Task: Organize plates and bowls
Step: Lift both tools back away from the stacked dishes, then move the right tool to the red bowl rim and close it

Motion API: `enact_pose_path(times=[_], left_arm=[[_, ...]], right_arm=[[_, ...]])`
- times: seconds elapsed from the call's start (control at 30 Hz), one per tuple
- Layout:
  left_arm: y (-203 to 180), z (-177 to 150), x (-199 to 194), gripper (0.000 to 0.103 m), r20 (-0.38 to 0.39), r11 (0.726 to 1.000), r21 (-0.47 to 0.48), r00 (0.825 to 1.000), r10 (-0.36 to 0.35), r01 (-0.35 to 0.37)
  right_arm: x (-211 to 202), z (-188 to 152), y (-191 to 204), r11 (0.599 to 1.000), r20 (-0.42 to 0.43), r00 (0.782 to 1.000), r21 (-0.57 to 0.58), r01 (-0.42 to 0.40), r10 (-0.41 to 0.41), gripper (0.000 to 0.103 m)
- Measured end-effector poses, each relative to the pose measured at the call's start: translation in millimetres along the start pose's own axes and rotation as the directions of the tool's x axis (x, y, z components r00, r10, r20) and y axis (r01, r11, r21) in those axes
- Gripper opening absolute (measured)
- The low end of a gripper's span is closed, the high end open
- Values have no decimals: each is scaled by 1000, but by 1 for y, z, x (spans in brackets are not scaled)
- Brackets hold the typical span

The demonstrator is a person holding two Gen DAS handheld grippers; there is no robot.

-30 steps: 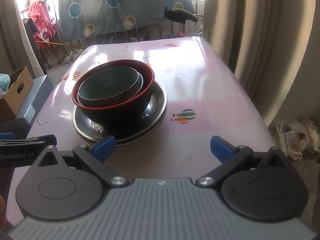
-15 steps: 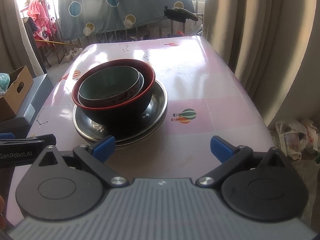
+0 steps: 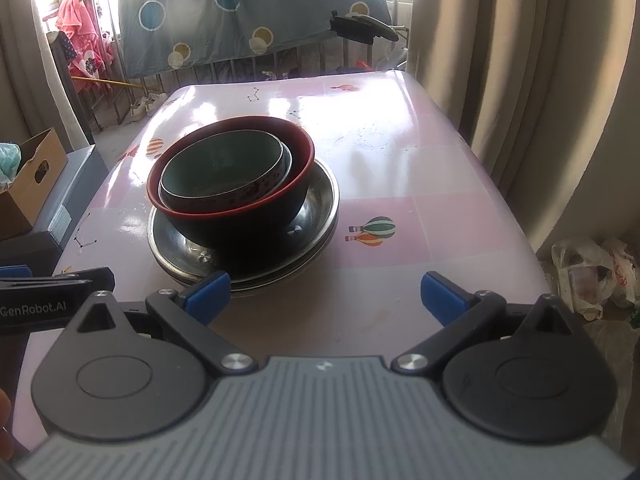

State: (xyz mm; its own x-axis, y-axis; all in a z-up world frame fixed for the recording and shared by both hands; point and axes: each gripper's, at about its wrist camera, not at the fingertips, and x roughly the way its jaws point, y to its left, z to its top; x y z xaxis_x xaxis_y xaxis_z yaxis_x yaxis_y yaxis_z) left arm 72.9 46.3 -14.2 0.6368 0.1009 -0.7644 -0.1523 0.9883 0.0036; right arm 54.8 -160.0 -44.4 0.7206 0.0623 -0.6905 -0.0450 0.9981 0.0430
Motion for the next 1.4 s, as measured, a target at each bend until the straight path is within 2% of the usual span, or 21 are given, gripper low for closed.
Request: enact_pose_path(times=[0.33, 0.5, 0.63, 0.73, 0.83, 0.9, 1.03, 1.17, 1.3, 1.37, 1.4], left_arm=[[0, -1, 4, 103, -12, 1000, -2, 1000, -3, 3], [8, 1, 11, 103, -22, 1000, -21, 1000, 3, -3], [17, 4, 18, 103, -23, 999, -44, 999, 22, -23], [23, 8, 22, 103, -16, 998, -57, 999, 33, -34], [27, 12, 24, 103, 0, 997, -62, 999, 44, -44], [30, 15, 26, 103, 13, 996, -65, 998, 55, -54], [39, 17, 31, 103, 32, 994, -79, 997, 72, -70], [45, 19, 39, 103, 28, 994, -85, 997, 75, -73], [49, 20, 46, 103, 20, 993, -90, 997, 74, -72], [53, 20, 49, 103, 18, 993, -92, 997, 72, -70], [54, 20, 50, 103, 18, 993, -92, 997, 72, -70]], right_arm=[[0, 0, -1, 1000, 3, 1000, -1, 3, -3, 102], [-2, 4, -11, 999, 31, 1000, 39, -4, 3, 102], [-10, 15, -27, 994, 95, 994, 84, -68, 60, 102], [-13, 27, -35, 985, 147, 981, 94, -142, 127, 102], [-9, 42, -35, 973, 159, 968, 96, -209, 192, 100], [-2, 49, -33, 965, 157, 962, 101, -240, 223, 96], [16, 65, -27, 961, 125, 961, 100, -259, 246, 69], [30, 80, -12, 951, 83, 951, 60, -303, 298, 52], [44, 97, 0, 954, 64, 952, 15, -301, 299, 41], [52, 105, 5, 958, 48, 957, -10, -287, 287, 27], [57, 109, 8, 960, 38, 959, -26, -280, 281, 26]])
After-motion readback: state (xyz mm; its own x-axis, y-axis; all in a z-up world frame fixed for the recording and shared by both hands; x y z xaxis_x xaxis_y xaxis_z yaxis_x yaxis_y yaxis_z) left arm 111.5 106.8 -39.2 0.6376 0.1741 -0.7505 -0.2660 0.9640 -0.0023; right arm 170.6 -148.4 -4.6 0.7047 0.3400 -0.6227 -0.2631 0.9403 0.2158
